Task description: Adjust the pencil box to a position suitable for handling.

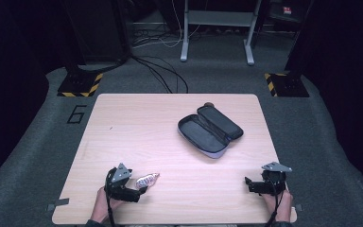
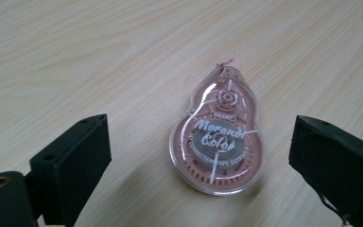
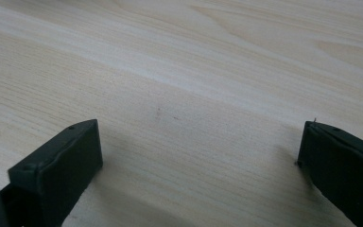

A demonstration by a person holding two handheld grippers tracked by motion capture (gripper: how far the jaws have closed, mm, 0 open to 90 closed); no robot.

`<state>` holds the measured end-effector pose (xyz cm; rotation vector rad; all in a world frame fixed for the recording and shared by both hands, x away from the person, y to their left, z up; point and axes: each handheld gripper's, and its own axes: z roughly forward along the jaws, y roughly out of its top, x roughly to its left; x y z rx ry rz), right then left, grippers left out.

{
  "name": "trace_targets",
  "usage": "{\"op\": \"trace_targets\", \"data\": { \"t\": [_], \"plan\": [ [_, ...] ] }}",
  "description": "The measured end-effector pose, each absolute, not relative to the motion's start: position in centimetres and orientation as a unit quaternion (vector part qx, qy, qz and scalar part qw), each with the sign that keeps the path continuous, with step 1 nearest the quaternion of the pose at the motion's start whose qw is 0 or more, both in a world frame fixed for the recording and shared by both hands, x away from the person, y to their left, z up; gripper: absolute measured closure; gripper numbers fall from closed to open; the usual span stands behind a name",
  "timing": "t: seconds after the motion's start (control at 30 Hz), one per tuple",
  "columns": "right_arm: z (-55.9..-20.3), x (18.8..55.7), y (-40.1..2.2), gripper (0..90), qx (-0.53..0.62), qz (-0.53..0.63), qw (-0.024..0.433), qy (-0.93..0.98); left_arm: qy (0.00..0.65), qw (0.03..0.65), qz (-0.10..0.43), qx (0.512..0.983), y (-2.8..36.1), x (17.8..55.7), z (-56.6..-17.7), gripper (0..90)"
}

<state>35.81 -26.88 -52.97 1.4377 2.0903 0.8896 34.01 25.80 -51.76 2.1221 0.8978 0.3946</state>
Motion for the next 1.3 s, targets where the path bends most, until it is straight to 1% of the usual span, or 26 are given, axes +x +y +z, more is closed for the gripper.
{"op": "trace_targets", "data": {
  "t": [0.13,0.27,0.33,0.6,0.73,0.77,0.8,0.93,1.07,1.1,1.23,1.3],
  "plan": [
    [-53.0,35.8,-26.9,0.0,0.521,0.323,0.225,0.758,0.345,0.389,0.151,0.841,25.4,34.1,-52.0,13.9],
    [-53.0,35.8,-26.9,0.0,0.521,0.323,0.225,0.758,0.340,0.393,0.146,0.842,25.1,34.3,-52.2,17.6],
    [-53.0,35.8,-26.8,0.6,0.522,0.323,0.225,0.757,0.334,0.387,0.151,0.846,24.9,34.3,-52.2,20.4],
    [-53.0,35.8,-26.8,0.5,0.522,0.324,0.225,0.757,0.322,0.386,0.138,0.853,24.5,34.3,-52.7,26.4],
    [-52.9,35.7,-26.8,0.5,0.522,0.320,0.225,0.758,0.324,0.387,0.144,0.851,24.6,34.2,-52.7,35.5],
    [-52.9,35.7,-26.8,0.5,0.522,0.320,0.225,0.758,0.324,0.387,0.147,0.851,24.7,34.2,-52.7,35.5],
    [-53.0,35.8,-26.9,0.5,0.521,0.324,0.225,0.757,0.326,0.391,0.154,0.847,24.7,34.1,-52.8,38.4],
    [-53.0,35.8,-26.9,0.5,0.521,0.324,0.225,0.757,0.318,0.391,0.148,0.851,24.6,34.0,-52.8,39.2],
    [-53.0,35.8,-26.9,0.4,0.520,0.324,0.225,0.758,0.313,0.393,0.155,0.851,24.5,33.9,-52.7,39.5],
    [-53.0,35.8,-26.9,0.4,0.520,0.324,0.225,0.758,0.317,0.398,0.163,0.845,24.4,33.9,-52.8,39.5],
    [-53.0,35.8,-26.9,0.3,0.521,0.323,0.225,0.758,0.323,0.411,0.169,0.835,24.6,33.9,-52.5,39.5],
    [-53.0,35.8,-26.9,0.3,0.521,0.323,0.224,0.758,0.320,0.407,0.174,0.838,24.8,33.9,-52.1,39.5]
  ]
}}
